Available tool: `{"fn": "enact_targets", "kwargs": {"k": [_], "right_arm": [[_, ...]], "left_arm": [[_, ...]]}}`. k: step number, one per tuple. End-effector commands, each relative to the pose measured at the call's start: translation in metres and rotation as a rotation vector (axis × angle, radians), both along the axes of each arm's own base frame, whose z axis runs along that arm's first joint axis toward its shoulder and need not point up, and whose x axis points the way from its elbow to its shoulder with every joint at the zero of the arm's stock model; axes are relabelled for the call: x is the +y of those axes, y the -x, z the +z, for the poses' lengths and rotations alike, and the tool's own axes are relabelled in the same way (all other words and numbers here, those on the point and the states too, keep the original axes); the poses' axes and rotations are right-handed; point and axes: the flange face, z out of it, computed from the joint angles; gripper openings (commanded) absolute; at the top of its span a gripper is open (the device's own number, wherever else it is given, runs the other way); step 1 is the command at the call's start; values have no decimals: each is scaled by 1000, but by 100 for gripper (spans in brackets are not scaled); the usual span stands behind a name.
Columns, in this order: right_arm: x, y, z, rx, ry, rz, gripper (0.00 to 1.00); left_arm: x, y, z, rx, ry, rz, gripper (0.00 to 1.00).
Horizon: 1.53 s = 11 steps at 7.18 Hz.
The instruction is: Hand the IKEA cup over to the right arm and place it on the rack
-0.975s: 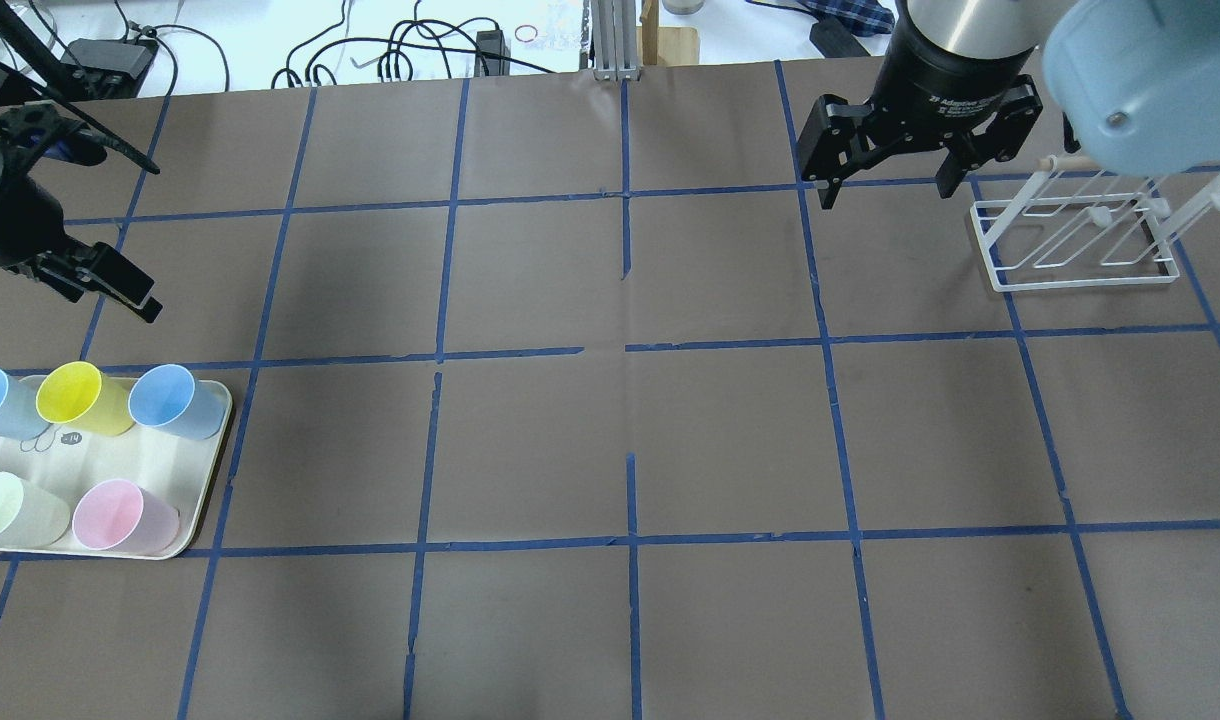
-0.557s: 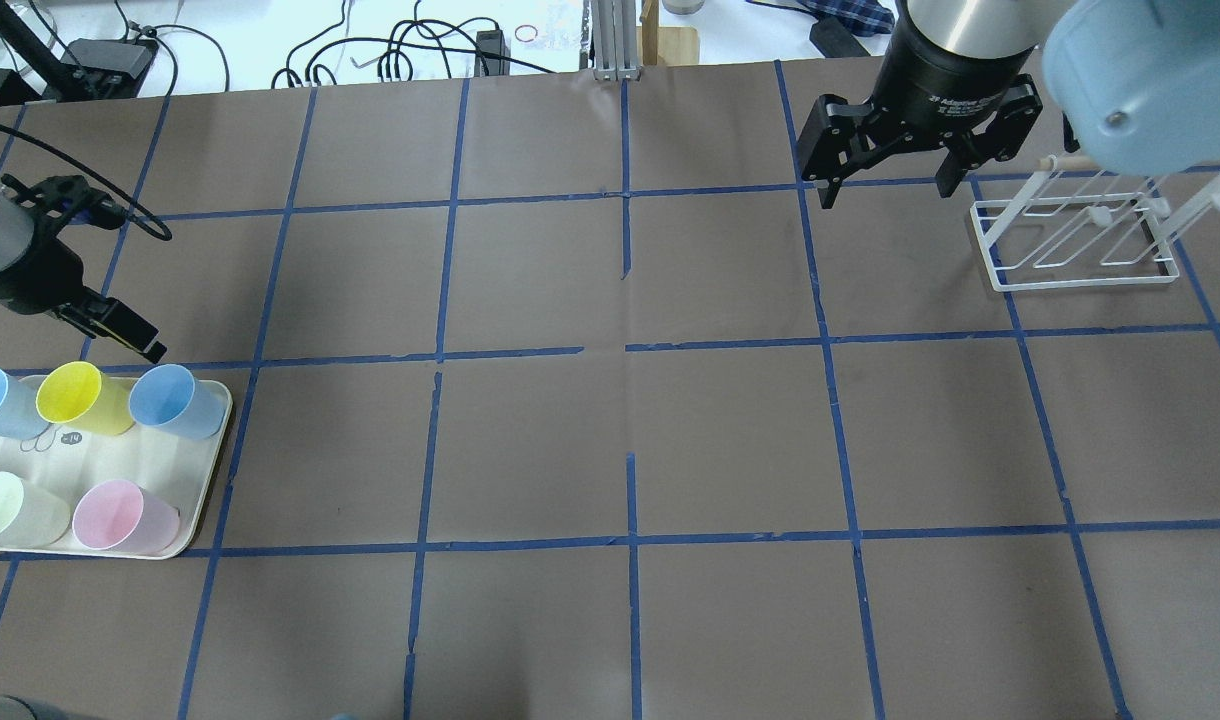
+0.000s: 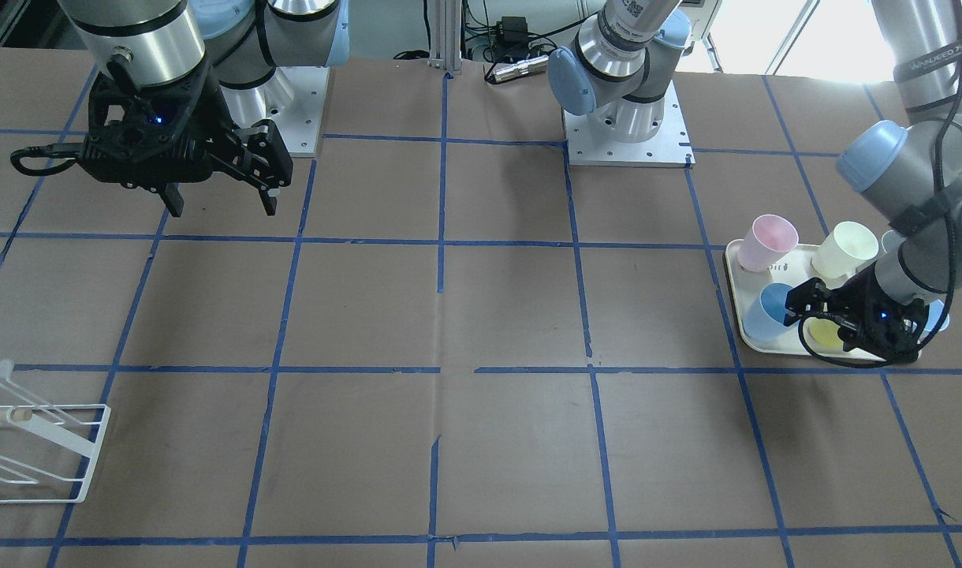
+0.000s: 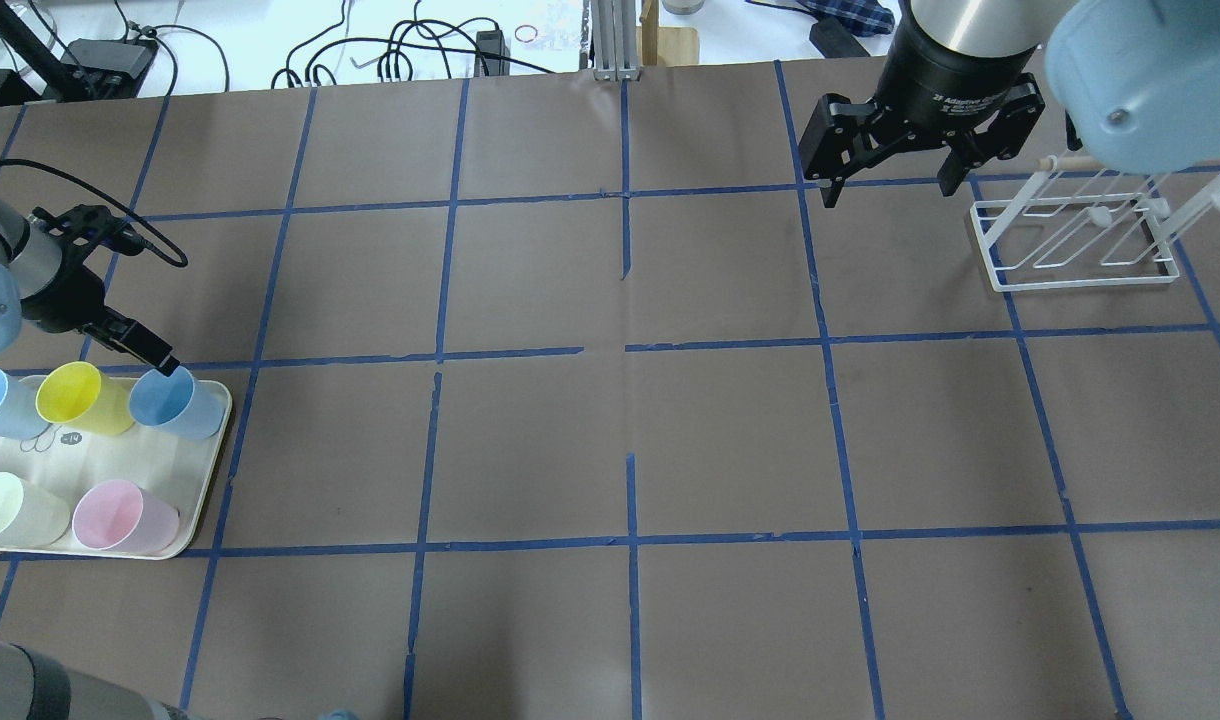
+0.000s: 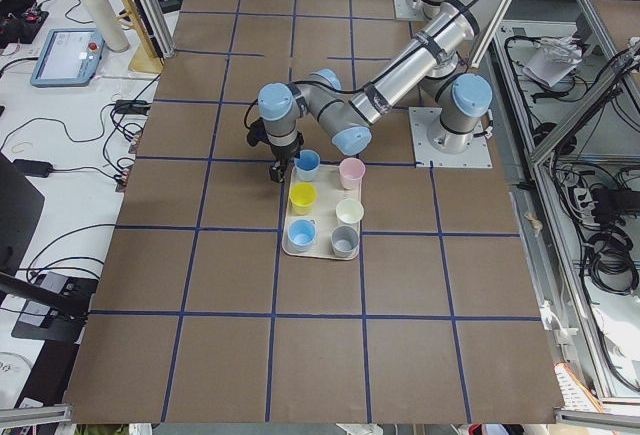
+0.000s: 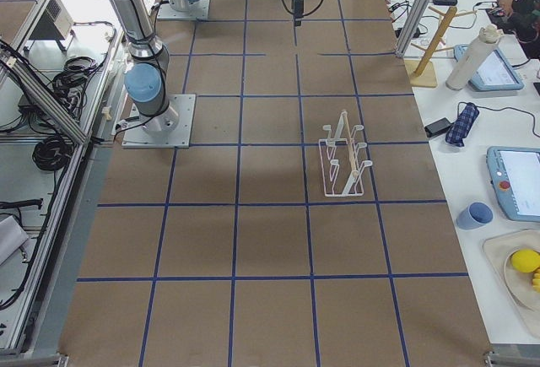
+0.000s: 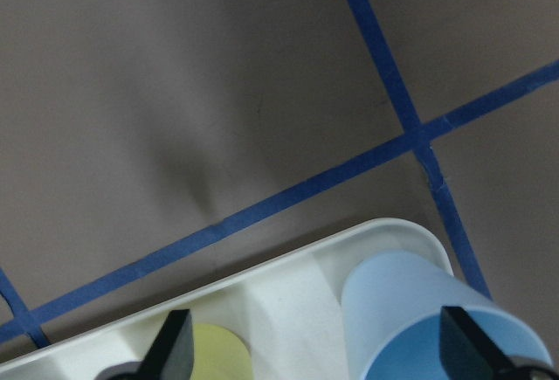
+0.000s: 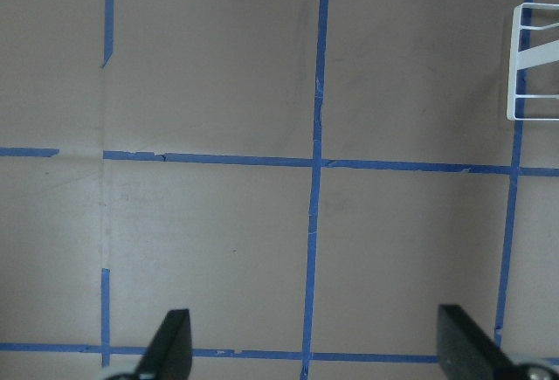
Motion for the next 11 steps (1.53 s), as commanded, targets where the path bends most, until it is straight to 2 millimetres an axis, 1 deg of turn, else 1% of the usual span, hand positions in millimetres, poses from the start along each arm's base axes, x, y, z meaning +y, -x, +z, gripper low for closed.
{"fn": "enact_targets", "kwargs": {"k": [1,2,3,4,6,8,9,10,11], "right_arm": [[-3,18,4,-1,3,-33,100],[-3,16,4,-29,1,-32,100],[-4,20,4,-59,0,-44,100],[-4,35,8,-108,-20,-81,100],[3,68,16,-287,-71,-176,100],[11,93,16,-459,-162,-279,100],[14,100,14,-568,-212,-333,100],[17,103,12,-648,-267,-378,100],[19,100,11,-732,-311,-421,100]], "left_arm": [[14,6,-9,12,-22,-8,100],[20,9,-9,12,-25,-12,100],[20,7,-7,10,-21,-9,100],[18,4,-2,4,-12,-6,100],[15,3,6,-5,1,-8,100],[17,5,13,-5,4,-9,100],[24,9,9,6,-6,-19,100],[29,11,4,12,-20,-38,100],[35,13,-4,23,-37,-60,100]]}}
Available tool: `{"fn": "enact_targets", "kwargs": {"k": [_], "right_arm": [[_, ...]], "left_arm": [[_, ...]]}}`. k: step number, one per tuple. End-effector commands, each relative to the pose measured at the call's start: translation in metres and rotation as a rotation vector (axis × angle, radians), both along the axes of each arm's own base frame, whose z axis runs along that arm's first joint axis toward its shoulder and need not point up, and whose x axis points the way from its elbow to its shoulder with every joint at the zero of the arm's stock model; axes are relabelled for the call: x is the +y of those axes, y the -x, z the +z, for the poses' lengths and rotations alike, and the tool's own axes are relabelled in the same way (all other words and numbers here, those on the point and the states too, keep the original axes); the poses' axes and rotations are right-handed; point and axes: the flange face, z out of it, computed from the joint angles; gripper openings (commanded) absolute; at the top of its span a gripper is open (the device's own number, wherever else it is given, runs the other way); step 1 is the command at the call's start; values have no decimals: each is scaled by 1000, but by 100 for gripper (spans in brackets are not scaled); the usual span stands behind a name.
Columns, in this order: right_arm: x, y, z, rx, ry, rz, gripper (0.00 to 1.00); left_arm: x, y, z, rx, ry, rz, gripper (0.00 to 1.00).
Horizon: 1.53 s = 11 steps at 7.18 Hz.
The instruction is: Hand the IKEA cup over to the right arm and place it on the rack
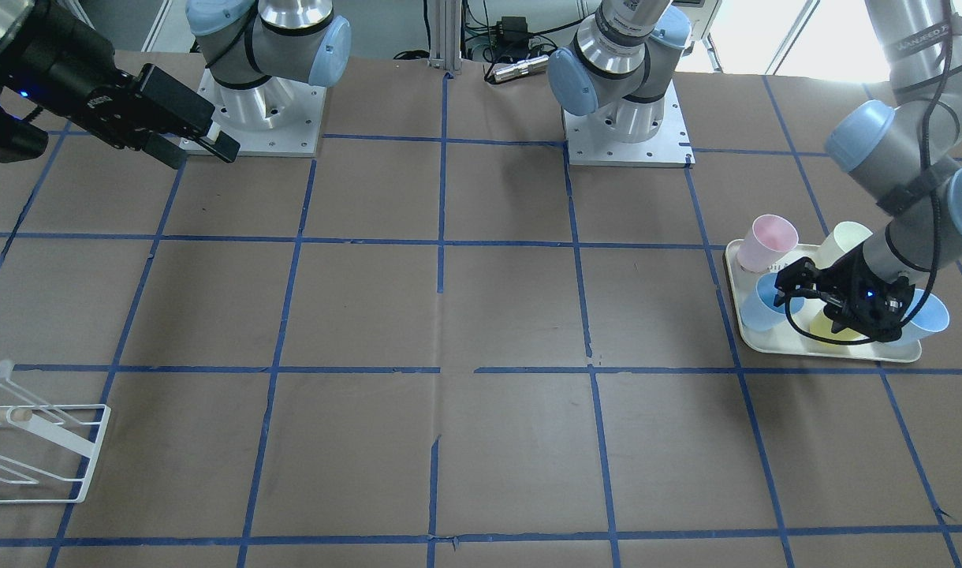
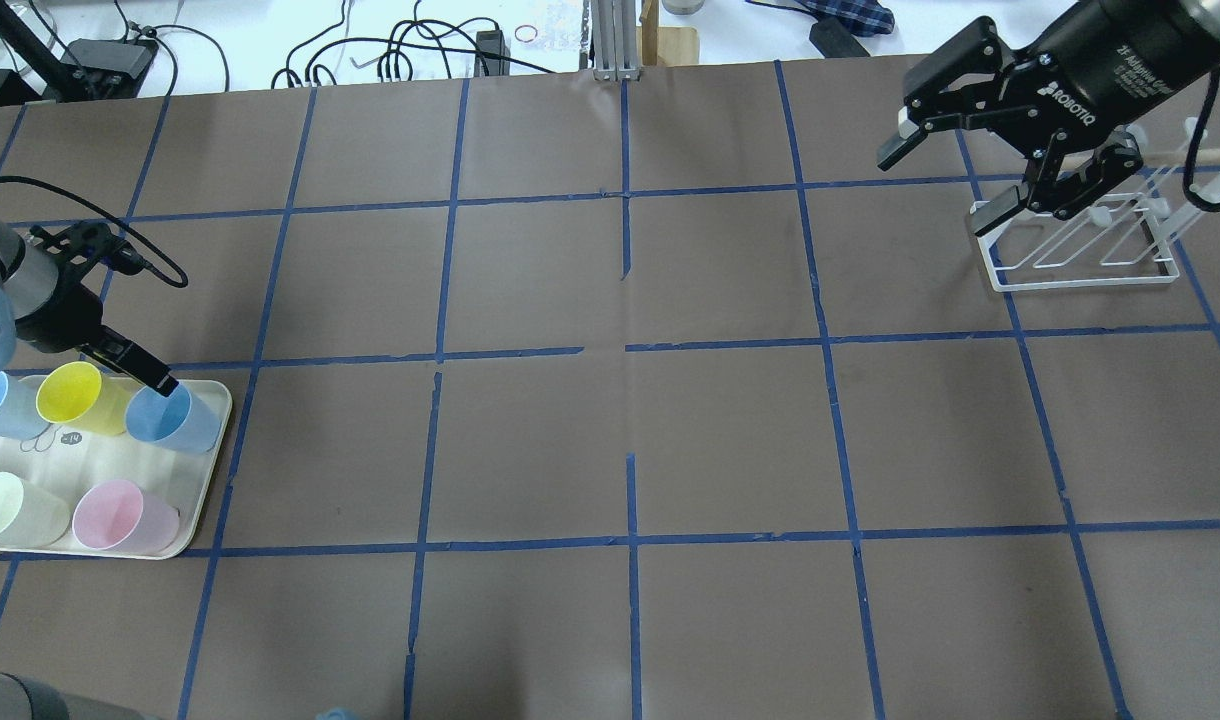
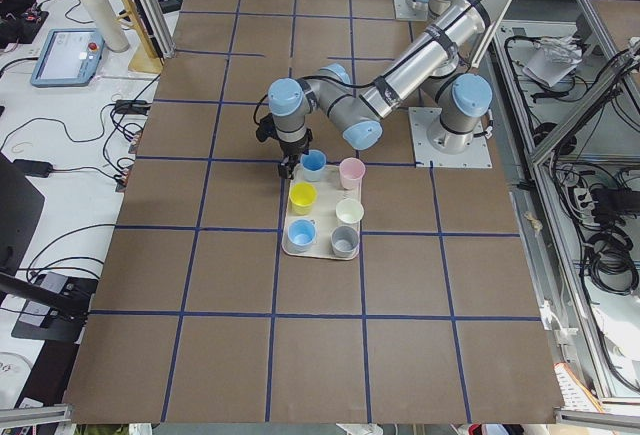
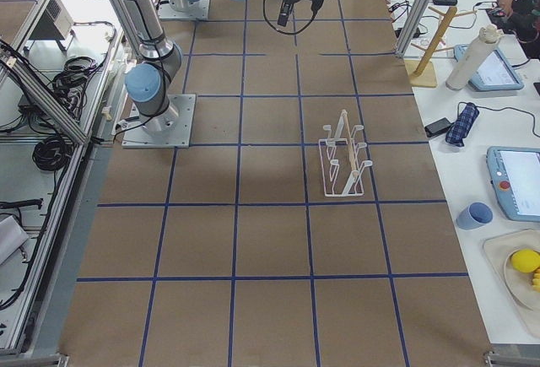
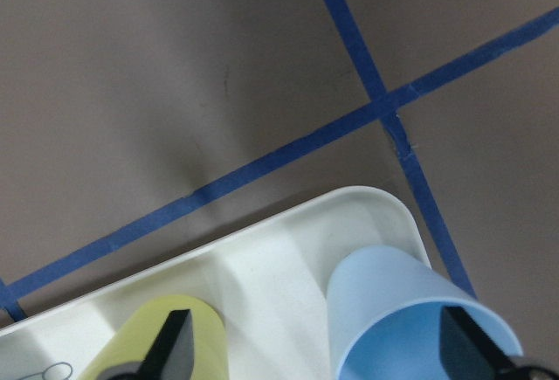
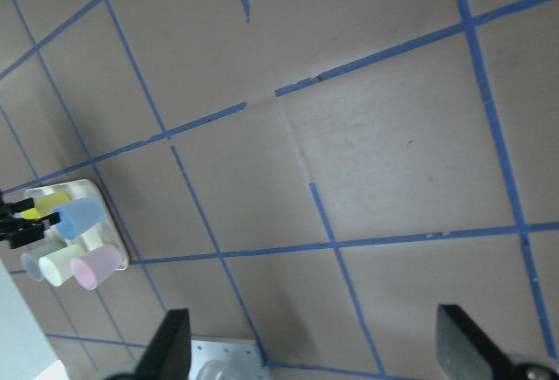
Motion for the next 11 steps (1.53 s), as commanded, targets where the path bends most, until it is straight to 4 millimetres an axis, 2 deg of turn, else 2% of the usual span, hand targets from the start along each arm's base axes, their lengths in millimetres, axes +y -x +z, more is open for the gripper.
{"fn": "enact_targets", "kwargs": {"k": [1,3,4,5,7,8,9,10,11], "right_arm": [[4,2,-1,-212,-93,-111,100],[8,-2,1,-348,-176,-193,100],[6,-6,4,-404,-201,-241,100],[6,-6,4,-404,-200,-241,100],[6,-5,4,-400,-195,-238,100],[6,-5,4,-398,-195,-238,100],[5,-6,4,-402,-187,-238,100],[5,-6,4,-396,-190,-235,100],[6,-6,4,-398,-196,-237,100]], "left_arm": [[12,4,-15,17,-26,-28,100],[11,2,-17,19,-20,-59,97],[9,1,-19,20,-18,-74,75],[7,-1,-20,16,-8,-86,50],[11,2,-20,21,-23,-79,5],[12,2,-14,19,-17,-73,0],[10,1,-11,14,-11,-73,0],[7,-3,5,12,2,-68,0],[4,-10,34,31,0,-45,0]]}}
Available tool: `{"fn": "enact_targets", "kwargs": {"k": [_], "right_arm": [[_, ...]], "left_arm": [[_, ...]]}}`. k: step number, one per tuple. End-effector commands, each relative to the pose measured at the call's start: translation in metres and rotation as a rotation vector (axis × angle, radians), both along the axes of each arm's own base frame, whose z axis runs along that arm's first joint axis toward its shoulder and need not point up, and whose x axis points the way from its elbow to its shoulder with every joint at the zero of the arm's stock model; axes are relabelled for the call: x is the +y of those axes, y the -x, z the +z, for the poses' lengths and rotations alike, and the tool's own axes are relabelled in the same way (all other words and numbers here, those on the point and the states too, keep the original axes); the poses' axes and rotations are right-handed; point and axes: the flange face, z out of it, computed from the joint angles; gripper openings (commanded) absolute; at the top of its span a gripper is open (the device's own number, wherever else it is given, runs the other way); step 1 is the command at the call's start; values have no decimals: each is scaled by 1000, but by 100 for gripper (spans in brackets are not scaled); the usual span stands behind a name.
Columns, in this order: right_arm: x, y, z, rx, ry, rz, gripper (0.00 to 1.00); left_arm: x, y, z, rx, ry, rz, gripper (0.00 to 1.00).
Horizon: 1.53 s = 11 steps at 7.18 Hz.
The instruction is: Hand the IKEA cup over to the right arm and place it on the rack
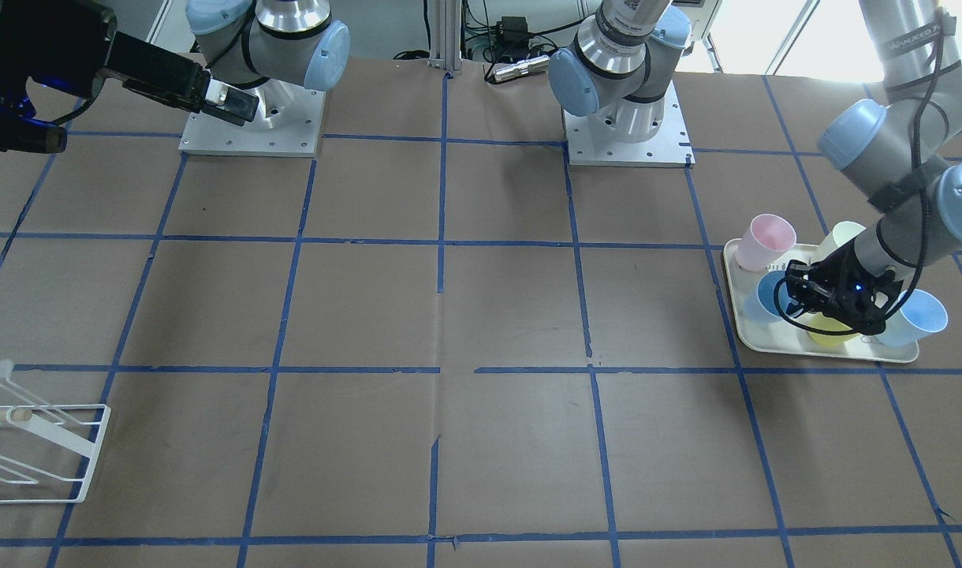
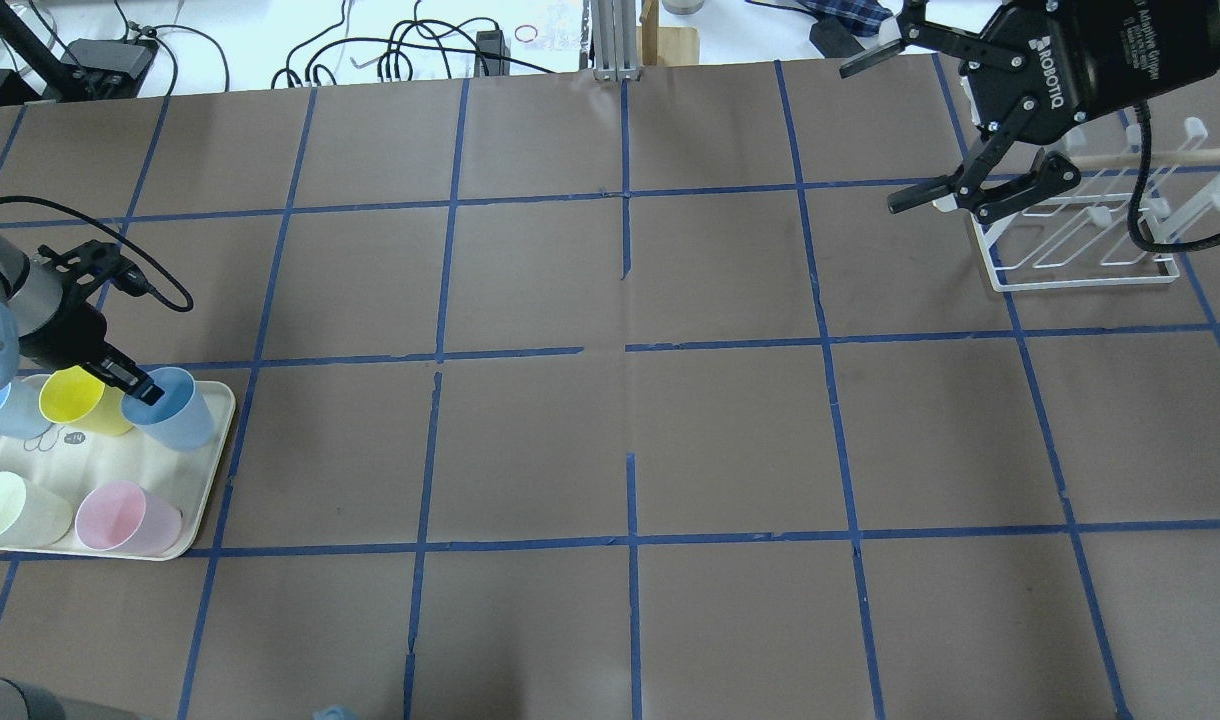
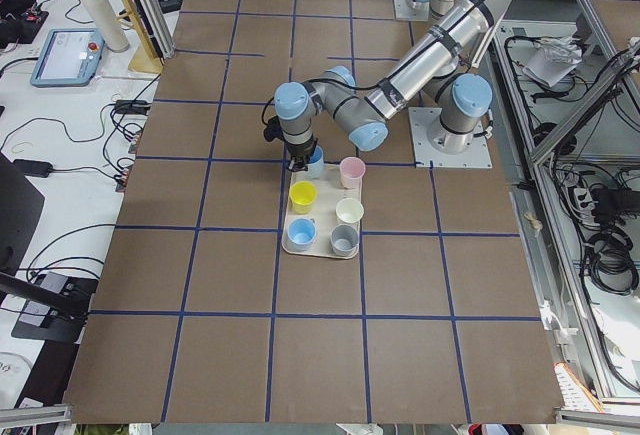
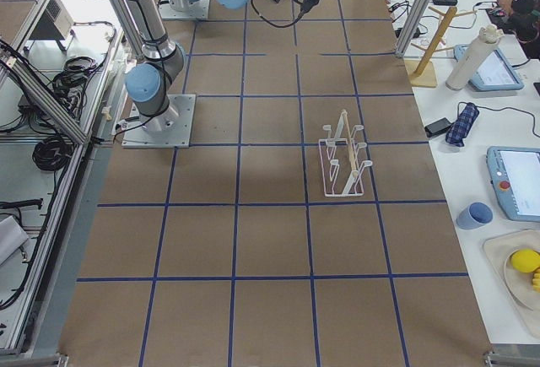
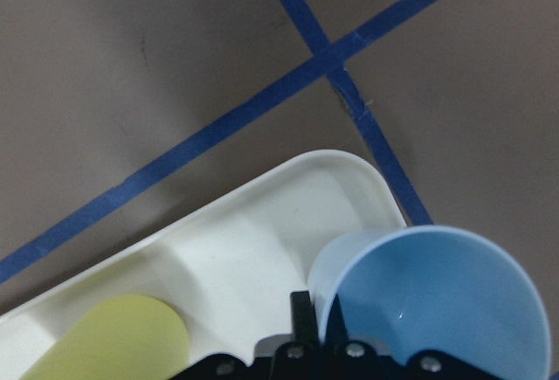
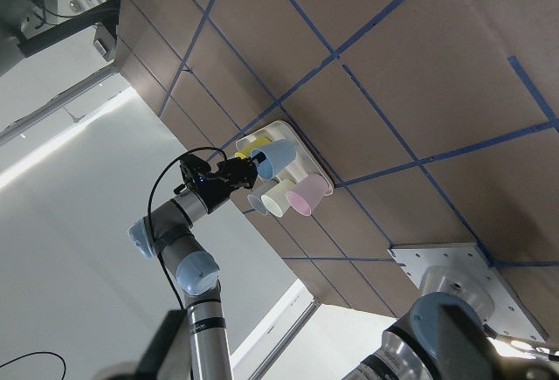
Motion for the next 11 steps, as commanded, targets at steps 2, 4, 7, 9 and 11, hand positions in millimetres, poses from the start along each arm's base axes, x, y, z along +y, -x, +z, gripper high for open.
{"fn": "enact_targets", "kwargs": {"k": [2,4,7,9,11], "right_arm": [[1,-1,0,-11,-4,-4,100],[4,-10,8,-88,-6,-41,100],[18,-24,11,-125,-72,-37,100],[21,-25,10,-118,-89,-28,100],[19,-24,8,-120,-94,-28,100]], "left_arm": [[-15,16,80,195,84,114,0],[-9,66,92,501,41,365,0],[-3,170,128,924,-106,552,0],[2,215,125,1264,-201,730,0],[25,276,111,1437,-255,767,0]]}}
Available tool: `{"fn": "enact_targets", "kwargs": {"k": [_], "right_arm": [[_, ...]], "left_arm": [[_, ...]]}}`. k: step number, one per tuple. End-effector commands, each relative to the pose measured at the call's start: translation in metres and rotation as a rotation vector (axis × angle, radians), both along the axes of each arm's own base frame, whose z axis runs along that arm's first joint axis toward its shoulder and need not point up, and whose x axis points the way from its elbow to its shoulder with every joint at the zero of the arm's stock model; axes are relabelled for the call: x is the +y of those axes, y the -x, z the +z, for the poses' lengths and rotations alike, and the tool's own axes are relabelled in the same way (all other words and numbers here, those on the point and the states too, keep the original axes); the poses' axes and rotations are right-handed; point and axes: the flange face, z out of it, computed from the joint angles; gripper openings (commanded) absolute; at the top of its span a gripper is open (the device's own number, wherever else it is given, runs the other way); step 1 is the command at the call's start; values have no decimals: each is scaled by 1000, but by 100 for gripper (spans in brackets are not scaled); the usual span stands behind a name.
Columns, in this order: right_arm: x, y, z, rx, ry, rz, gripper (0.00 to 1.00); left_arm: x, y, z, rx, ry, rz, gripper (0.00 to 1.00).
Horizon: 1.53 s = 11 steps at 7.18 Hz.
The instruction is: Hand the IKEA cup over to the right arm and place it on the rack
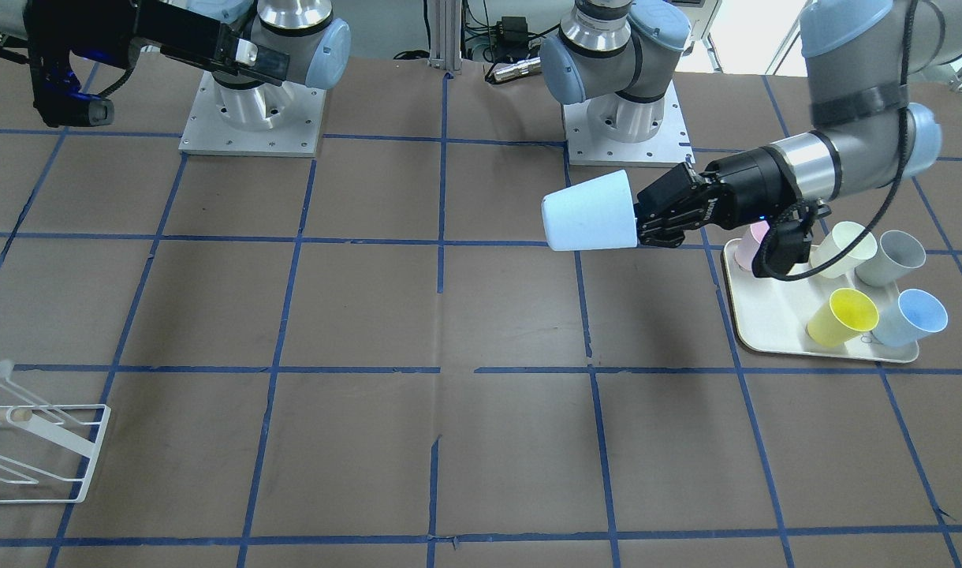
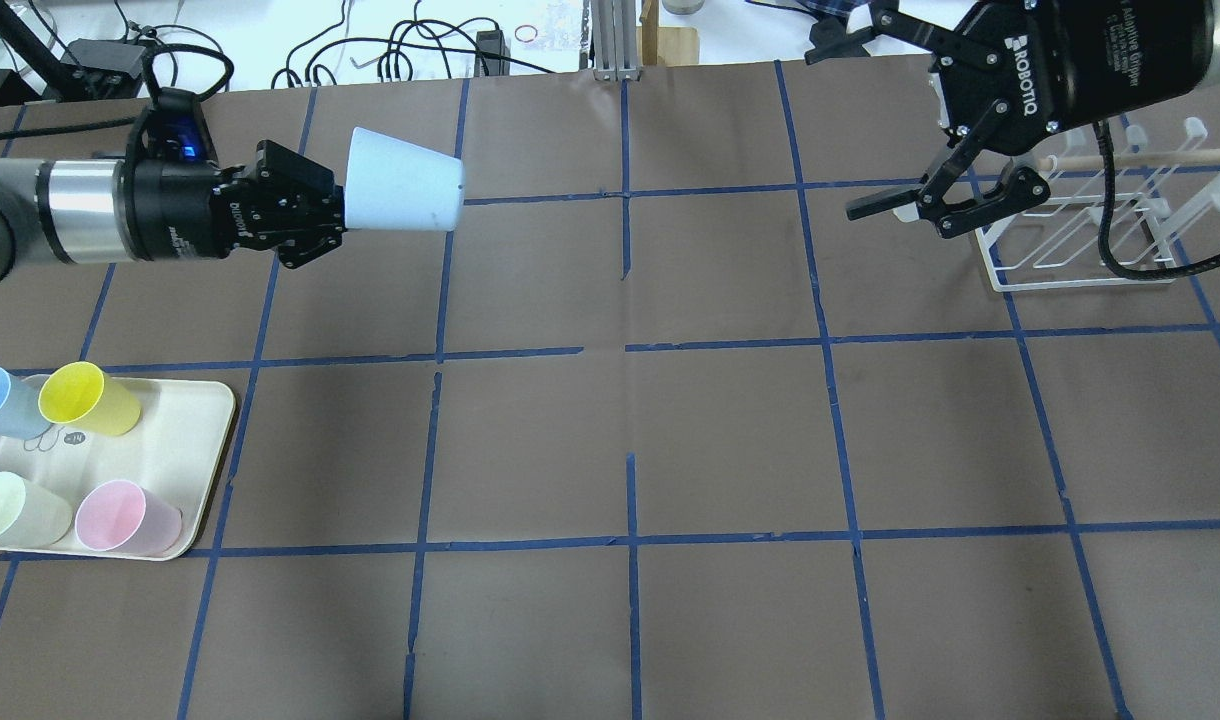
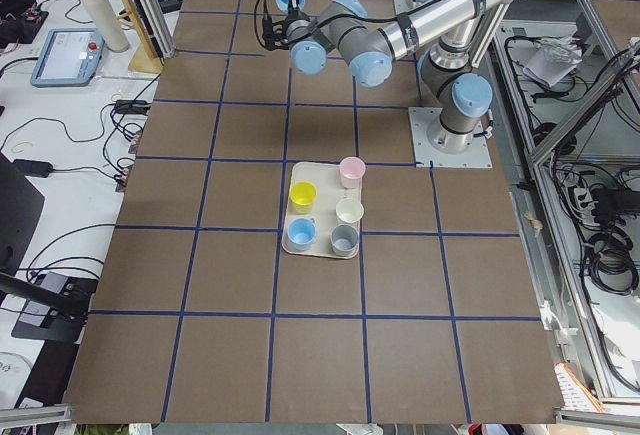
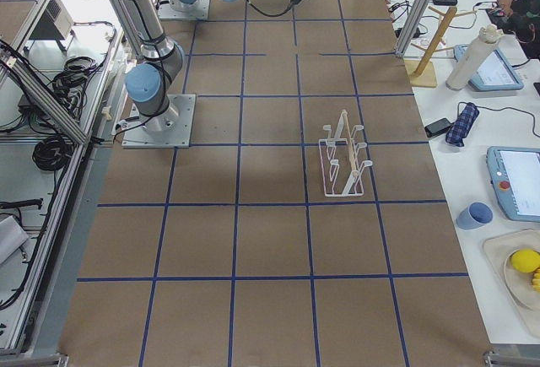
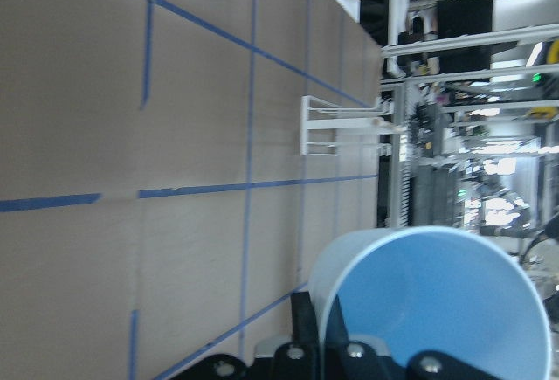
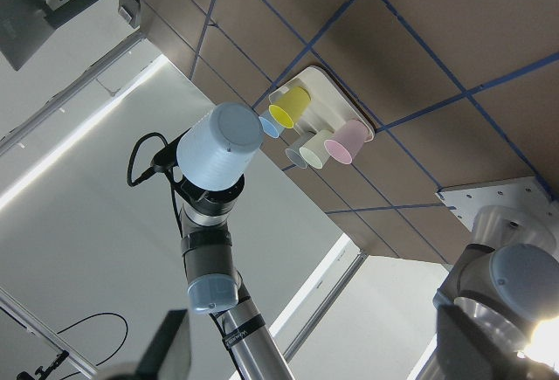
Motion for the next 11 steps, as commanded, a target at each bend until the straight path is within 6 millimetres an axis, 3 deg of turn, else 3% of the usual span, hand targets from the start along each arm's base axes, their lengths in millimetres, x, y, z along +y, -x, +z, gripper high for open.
{"fn": "enact_targets", "kwargs": {"k": [1,3,4,7,11], "right_arm": [[-3,1,-2,0,3,-1,100],[-5,1,-4,-16,-10,-10,100],[-6,1,-9,-17,-19,-9,100],[-5,0,-13,-15,-13,-7,100],[-4,-17,-6,-69,-40,-33,100]], "left_arm": [[24,81,-1,220,-18,30,0],[41,148,8,391,-15,36,0],[47,165,7,463,-12,61,0],[63,203,2,489,-17,3,0],[69,220,2,525,-28,2,0]]}}
